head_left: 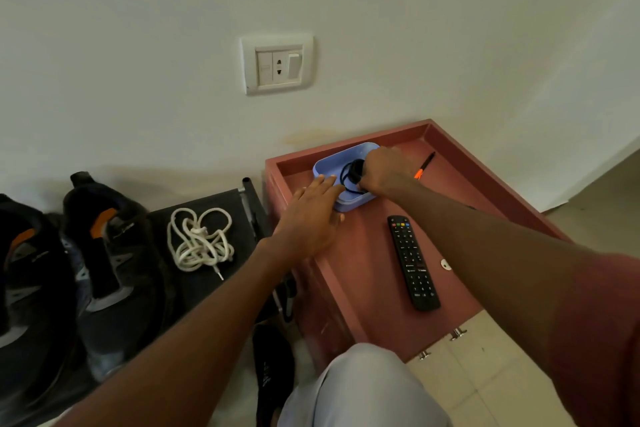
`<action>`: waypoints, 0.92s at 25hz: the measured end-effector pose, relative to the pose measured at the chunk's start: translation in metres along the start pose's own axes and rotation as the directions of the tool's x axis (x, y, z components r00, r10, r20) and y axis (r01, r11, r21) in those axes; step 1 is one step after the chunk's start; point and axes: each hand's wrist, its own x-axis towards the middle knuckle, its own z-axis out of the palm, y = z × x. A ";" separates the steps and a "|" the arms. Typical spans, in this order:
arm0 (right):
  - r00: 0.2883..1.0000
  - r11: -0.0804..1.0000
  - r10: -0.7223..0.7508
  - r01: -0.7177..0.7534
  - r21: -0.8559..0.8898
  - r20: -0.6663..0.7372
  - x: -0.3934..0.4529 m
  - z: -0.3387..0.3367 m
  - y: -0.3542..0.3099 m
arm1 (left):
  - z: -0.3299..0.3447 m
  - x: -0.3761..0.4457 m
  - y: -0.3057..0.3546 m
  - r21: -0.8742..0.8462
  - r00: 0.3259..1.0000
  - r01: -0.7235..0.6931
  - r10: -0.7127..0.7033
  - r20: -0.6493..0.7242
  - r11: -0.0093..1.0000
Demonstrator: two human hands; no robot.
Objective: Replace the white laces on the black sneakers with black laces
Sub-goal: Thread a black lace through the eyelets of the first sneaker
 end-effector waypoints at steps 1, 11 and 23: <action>0.999 0.999 0.016 -0.015 0.034 -0.035 0.000 0.000 0.000 | -0.002 0.000 0.000 -0.030 1.000 0.000 -0.001 -0.004 1.000; 0.937 0.759 0.271 -0.065 0.648 -0.223 -0.033 -0.052 0.011 | -0.031 -0.011 0.008 -0.363 0.974 0.078 -0.149 -0.171 0.929; 0.942 -0.349 -0.238 0.144 0.926 -0.236 -0.127 -0.196 -0.098 | -0.126 -0.047 0.008 -0.825 0.956 -0.010 -0.236 -0.174 0.565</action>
